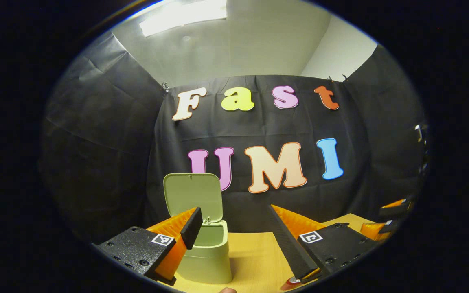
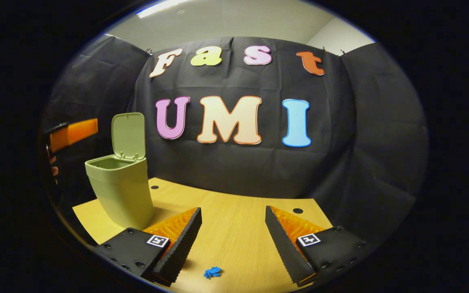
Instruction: Press the lid of the desktop garbage bin to open it, pick up the crumpled paper on the desktop and throw it into the bin, then pick up the pop can on the desktop and drop it into the bin, and finally close the garbage bin lid.
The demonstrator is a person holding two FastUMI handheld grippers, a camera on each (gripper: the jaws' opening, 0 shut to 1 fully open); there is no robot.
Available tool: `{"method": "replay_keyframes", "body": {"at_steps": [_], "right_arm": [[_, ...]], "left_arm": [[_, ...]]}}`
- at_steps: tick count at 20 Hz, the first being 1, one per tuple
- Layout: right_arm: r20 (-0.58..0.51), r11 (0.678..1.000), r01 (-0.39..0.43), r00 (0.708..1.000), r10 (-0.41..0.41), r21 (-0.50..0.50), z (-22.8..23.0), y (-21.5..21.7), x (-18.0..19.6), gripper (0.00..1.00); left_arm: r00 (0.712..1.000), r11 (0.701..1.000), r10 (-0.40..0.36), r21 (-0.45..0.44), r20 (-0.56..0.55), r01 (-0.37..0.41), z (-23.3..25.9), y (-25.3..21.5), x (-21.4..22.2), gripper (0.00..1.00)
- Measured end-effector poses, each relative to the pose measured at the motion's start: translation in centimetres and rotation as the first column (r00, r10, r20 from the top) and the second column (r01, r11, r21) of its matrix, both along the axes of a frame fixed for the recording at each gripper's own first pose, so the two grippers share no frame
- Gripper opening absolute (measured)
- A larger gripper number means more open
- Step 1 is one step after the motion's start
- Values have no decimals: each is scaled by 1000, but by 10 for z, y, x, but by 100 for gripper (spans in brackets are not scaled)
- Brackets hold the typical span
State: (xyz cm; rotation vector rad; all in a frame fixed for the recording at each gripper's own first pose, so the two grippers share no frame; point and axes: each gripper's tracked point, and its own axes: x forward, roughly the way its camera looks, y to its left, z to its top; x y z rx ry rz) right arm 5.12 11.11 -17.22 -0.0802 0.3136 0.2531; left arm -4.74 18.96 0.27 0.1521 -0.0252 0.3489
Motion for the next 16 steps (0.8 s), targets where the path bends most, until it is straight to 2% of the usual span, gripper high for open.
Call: {"method": "replay_keyframes", "body": {"at_steps": [4, 5, 7, 8, 9, 12, 13, 15, 16], "right_arm": [[-62, 998, -49, 997, 48, -25, -41, 2, -5, 98], [-74, 998, -61, 996, 59, -31, -50, 2, -5, 98], [-112, 995, -91, 990, 86, -42, -72, 4, -8, 98], [-131, 993, -106, 986, 99, -45, -82, 6, -10, 98], [-151, 992, -119, 982, 110, -51, -93, 7, -12, 98], [-224, 985, -160, 964, 142, -69, -129, 10, -21, 99], [-247, 982, -172, 958, 150, -73, -141, 10, -25, 99], [-306, 976, -200, 937, 165, -85, -170, 10, -32, 99], [-336, 973, -213, 926, 172, -91, -184, 10, -38, 99]], "left_arm": [[1000, 1000, -2, 10, 0, 2, 7, -19, -7, 95], [1000, 1000, 0, 15, 0, 0, 9, -23, -9, 99], [1000, 1000, 10, 25, -2, -10, 10, -30, -15, 99], [1000, 1000, 15, 23, -3, -15, 12, -33, -16, 95], [1000, 1000, 17, 22, -5, -17, 11, -36, -18, 95], [999, 999, 35, 31, -9, -34, 13, -41, -21, 95], [999, 999, 41, 35, -10, -40, 14, -43, -23, 99], [998, 997, 58, 47, -15, -57, 14, -46, -27, 95], [998, 996, 67, 55, -17, -66, 14, -46, -29, 99]]}}
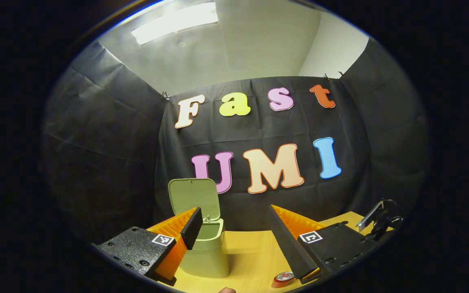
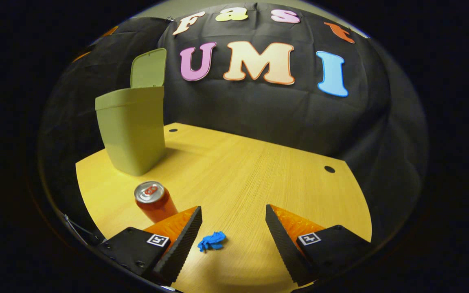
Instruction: Press the lid of the desktop garbage bin to open it, pick up the crumpled paper on the desktop and throw it into the bin, then pick up the pop can on the desktop and drop it into the bin, and finally close the garbage bin lid.
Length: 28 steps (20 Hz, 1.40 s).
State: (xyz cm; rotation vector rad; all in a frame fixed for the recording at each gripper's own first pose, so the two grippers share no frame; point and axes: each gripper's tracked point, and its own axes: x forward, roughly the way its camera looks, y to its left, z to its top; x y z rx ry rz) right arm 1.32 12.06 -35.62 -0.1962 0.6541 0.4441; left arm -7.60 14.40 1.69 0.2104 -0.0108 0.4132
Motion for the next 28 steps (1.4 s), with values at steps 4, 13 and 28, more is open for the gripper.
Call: {"method": "replay_keyframes", "body": {"at_steps": [4, 13, 28], "right_arm": [[-73, 998, -50, 996, 47, -36, -37, 6, -14, 100], [-243, 998, -34, 970, 19, -57, -92, 14, -39, 19], [72, 996, 47, 996, -53, 81, 56, 62, 67, 4]], "left_arm": [[999, 999, 38, 5, -8, -38, -3, 4, -8, 95], [998, 999, 42, -29, -37, -43, -16, 36, 2, 95], [999, 995, 17, -96, -51, -22, -41, 77, 26, 95]]}}
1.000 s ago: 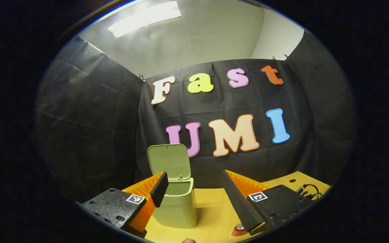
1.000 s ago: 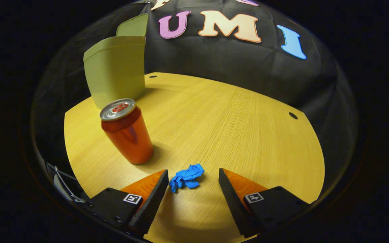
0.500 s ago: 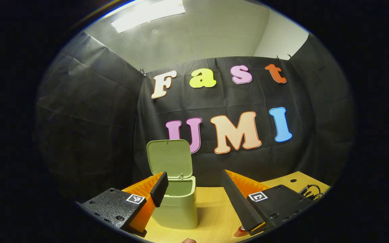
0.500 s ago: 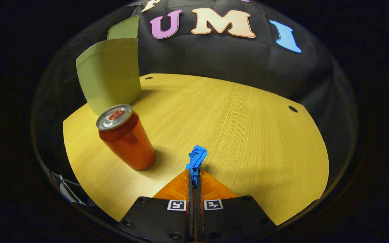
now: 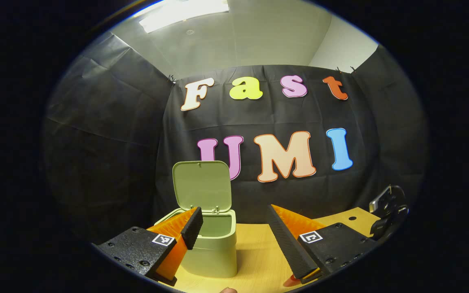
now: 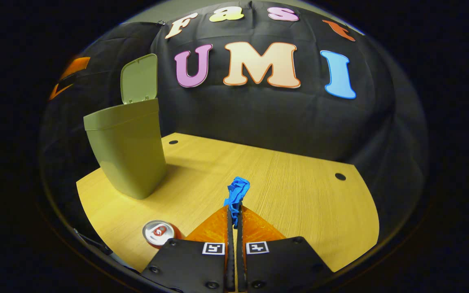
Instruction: Press the lid of the desktop garbage bin to open it, pick up the crumpled paper on the desktop and throw it into the bin, then pick up the pop can on the desktop and drop it into the bin, and finally close the garbage bin lid.
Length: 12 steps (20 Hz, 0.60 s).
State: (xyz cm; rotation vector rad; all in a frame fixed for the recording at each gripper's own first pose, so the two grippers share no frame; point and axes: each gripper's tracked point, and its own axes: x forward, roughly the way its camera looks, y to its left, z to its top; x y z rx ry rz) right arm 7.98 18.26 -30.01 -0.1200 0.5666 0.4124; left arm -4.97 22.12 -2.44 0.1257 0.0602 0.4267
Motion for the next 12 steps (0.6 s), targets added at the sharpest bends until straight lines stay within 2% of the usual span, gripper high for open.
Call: {"method": "replay_keyframes", "body": {"at_steps": [4, 7, 8, 9, 12], "right_arm": [[85, 999, -4, 996, 1, 36, 43, 25, 20, 5], [163, 998, -43, 986, 36, 39, 75, 53, 34, 5], [186, 998, -54, 982, 45, 45, 85, 63, 36, 4], [200, 996, -64, 978, 51, 55, 92, 73, 39, 5], [216, 990, -96, 974, 71, 107, 113, 104, 43, 4]], "left_arm": [[1000, 1000, 3, -16, 5, -3, -3, 19, 3, 95], [1000, 1000, 10, -17, 4, -10, -6, 36, 3, 95], [1000, 1000, 12, -17, 2, -12, -7, 41, 2, 99], [1000, 1000, 15, -17, 0, -15, -8, 46, 2, 95], [1000, 999, 30, -20, -6, -30, -12, 64, -1, 95]]}}
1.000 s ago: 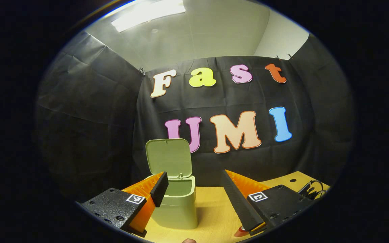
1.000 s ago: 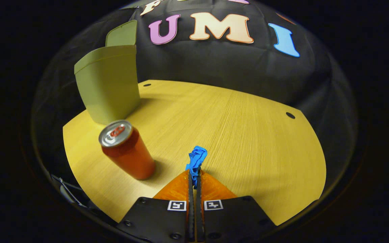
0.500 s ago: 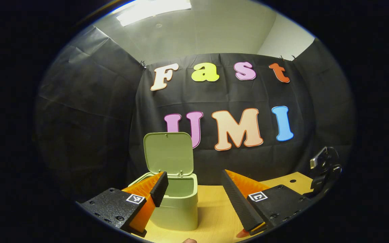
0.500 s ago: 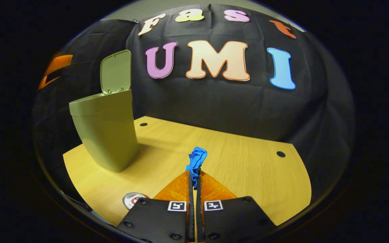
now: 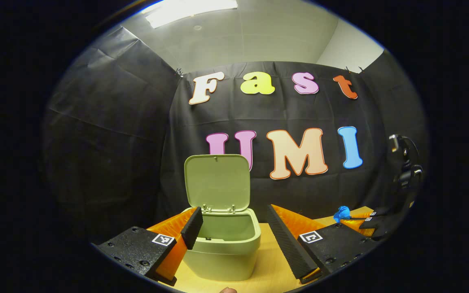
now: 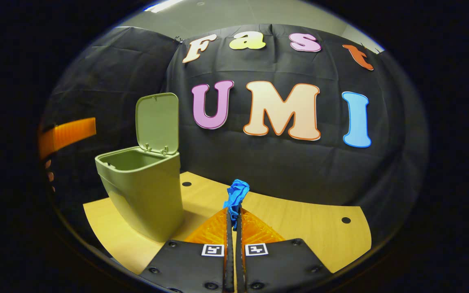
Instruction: Press the lid of the desktop garbage bin to open it, pick up the crumpled paper on the desktop and throw it into the bin, then pick up the pop can on the desktop and drop it into the bin, and finally close the garbage bin lid.
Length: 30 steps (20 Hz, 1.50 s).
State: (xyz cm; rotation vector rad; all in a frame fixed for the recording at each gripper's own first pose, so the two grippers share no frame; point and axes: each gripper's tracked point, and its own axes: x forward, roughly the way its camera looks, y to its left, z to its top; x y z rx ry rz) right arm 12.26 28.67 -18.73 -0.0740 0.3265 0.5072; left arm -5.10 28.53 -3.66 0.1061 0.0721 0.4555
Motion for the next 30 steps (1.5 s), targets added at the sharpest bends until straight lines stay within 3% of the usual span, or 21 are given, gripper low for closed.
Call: {"method": "replay_keyframes", "body": {"at_steps": [2, 6, 10, 13, 14, 16, 20, 21, 28, 30], "right_arm": [[7, 1000, -16, 1000, 16, 24, 12, 18, 3, 4], [55, 997, -53, 997, 50, 49, 39, 51, 11, 4], [69, 994, -88, 994, 84, 67, 50, 85, 14, 4], [77, 991, -117, 991, 112, 69, 49, 108, 12, 4], [75, 990, -125, 990, 120, 67, 48, 115, 11, 4], [73, 987, -141, 988, 136, 74, 47, 131, 8, 4], [69, 983, -170, 984, 165, 75, 43, 165, 3, 4], [67, 982, -175, 983, 170, 76, 42, 171, 2, 4], [47, 974, -217, 976, 214, 60, 30, 215, -7, 4], [32, 969, -238, 971, 236, 65, 25, 225, -14, 7]], "left_arm": [[1000, 1000, 10, -2, -4, -10, -1, 12, -1, 99], [1000, 1000, 22, 2, -12, -22, -4, 31, -3, 95], [999, 999, 31, 9, -20, -31, -7, 51, -9, 99], [999, 999, 44, 8, -23, -44, -7, 70, -11, 95], [998, 999, 50, 7, -22, -50, -7, 77, -13, 99], [998, 998, 57, 6, -21, -57, -7, 88, -15, 95], [997, 998, 67, 10, -36, -67, -12, 113, -22, 95], [997, 998, 68, 9, -38, -68, -14, 117, -23, 99], [995, 996, 87, 16, -45, -86, -17, 150, -36, 99], [995, 995, 96, 18, -41, -95, -15, 155, -39, 95]]}}
